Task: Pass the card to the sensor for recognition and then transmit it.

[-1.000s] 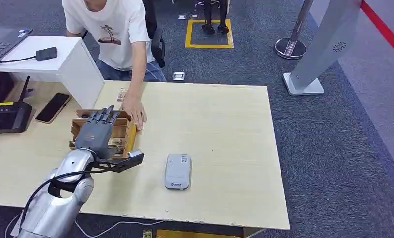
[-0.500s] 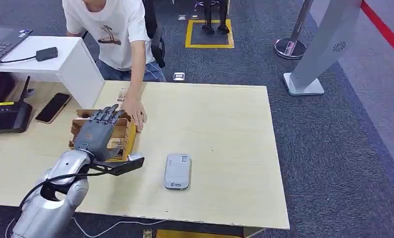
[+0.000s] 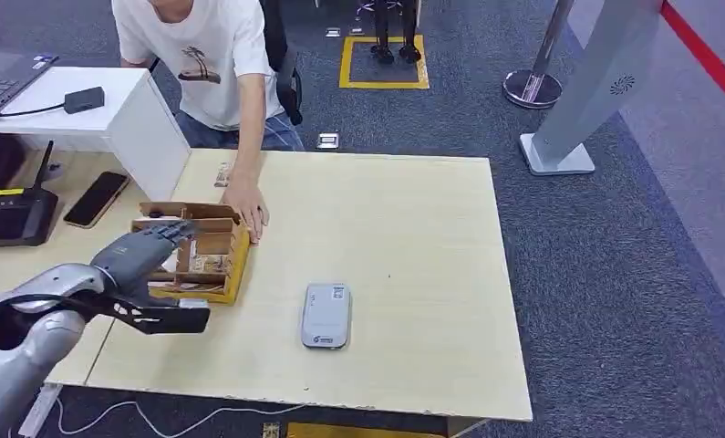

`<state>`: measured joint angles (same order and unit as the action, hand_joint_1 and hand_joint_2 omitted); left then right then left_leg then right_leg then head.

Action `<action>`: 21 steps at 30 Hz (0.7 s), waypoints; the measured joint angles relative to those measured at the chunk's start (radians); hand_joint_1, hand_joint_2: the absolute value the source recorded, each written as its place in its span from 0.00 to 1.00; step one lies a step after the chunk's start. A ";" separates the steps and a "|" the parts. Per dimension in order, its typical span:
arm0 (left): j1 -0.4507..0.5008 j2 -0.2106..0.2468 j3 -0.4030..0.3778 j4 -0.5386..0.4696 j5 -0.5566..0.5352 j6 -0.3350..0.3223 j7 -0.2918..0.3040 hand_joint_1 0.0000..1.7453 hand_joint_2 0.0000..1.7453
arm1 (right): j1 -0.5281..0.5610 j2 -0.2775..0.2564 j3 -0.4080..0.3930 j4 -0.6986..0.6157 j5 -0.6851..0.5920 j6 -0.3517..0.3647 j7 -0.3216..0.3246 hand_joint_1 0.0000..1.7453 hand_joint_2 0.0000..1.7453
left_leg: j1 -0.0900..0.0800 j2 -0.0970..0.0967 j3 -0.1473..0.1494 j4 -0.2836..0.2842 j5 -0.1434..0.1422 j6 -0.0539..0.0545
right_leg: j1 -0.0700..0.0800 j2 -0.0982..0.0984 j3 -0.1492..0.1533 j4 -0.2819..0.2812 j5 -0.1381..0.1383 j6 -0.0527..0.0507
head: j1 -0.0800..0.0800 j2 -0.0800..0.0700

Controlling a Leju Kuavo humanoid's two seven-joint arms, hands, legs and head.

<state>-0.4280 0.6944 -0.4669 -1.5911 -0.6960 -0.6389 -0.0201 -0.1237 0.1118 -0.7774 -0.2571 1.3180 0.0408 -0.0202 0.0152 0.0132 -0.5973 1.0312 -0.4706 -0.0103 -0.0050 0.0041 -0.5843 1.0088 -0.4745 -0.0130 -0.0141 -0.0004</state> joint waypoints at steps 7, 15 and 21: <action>-0.130 0.181 -0.088 0.011 0.164 -0.047 0.021 0.00 1.00 | -0.021 0.000 0.003 0.000 0.022 0.012 0.009 0.00 1.00 | 0.000 -0.001 0.000 0.000 0.000 0.000 | 0.000 -0.001 0.000 0.000 0.000 0.000 | 0.000 0.000; -0.271 0.276 -0.196 0.065 0.354 -0.084 0.033 0.00 1.00 | -0.043 0.000 0.025 0.000 0.043 0.028 0.014 0.00 1.00 | 0.000 -0.002 0.000 0.000 0.001 -0.001 | 0.000 -0.002 0.000 0.000 0.001 -0.001 | 0.000 0.000; -0.338 0.289 -0.254 0.118 0.384 -0.055 0.046 0.00 1.00 | -0.057 0.001 0.035 0.002 0.055 0.034 0.020 0.00 1.00 | 0.000 -0.002 0.000 0.000 0.001 -0.001 | 0.000 -0.001 0.000 0.000 0.001 -0.001 | 0.000 0.000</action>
<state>-0.7659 0.9838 -0.7206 -1.4732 -0.3117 -0.6935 0.0263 -0.1812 0.1125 -0.7427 -0.2556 1.3726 0.0748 0.0000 0.0151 0.0113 -0.5974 1.0312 -0.4698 -0.0113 -0.0052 0.0026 -0.5839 1.0089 -0.4738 -0.0135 -0.0141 -0.0004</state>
